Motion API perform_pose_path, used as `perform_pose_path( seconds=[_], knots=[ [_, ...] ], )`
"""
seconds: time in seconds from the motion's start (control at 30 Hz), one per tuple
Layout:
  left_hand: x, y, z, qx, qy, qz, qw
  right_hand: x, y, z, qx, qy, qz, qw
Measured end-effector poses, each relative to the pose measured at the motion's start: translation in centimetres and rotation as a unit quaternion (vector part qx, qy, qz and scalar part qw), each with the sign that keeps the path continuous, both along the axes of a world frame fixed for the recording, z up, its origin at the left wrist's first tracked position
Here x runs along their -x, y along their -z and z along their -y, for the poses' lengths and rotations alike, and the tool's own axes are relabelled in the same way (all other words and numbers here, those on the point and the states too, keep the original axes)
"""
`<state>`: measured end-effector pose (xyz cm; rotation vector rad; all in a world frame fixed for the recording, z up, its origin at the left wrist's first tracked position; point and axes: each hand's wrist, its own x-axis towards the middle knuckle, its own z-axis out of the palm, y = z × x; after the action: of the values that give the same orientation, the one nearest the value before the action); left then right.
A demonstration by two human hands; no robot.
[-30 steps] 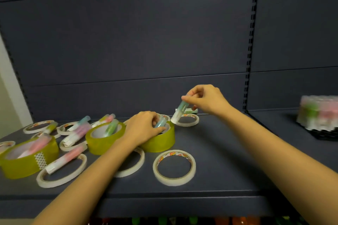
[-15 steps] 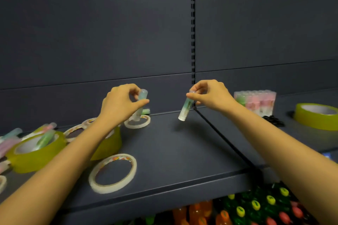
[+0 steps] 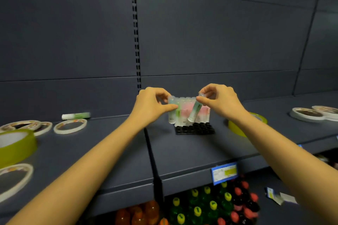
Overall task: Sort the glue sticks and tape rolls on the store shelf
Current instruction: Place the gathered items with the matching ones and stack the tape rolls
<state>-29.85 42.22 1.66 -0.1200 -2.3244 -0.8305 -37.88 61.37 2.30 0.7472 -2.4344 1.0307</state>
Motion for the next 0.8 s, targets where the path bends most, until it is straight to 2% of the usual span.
perform_pose_path(
  seconds=[0.27, 0.6, 0.67, 0.8],
  knots=[
    [5.6, 2.7, -6.3, 0.014, -0.073, -0.015, 0.997, 5.0, 3.0, -3.6, 0.012, 0.004, -0.024, 1.000],
    [8.7, 4.2, -7.9, 0.067, -0.145, -0.006, 0.987, 8.0, 4.0, -4.3, 0.013, -0.023, -0.016, 1.000],
    [8.9, 4.1, -7.9, 0.104, -0.153, -0.016, 0.983, 8.3, 4.0, -4.2, 0.008, -0.029, -0.019, 0.999],
    [9.4, 3.9, -7.9, 0.281, -0.186, -0.041, 0.941, 8.7, 3.9, -3.9, -0.008, -0.039, -0.023, 0.999]
  ],
)
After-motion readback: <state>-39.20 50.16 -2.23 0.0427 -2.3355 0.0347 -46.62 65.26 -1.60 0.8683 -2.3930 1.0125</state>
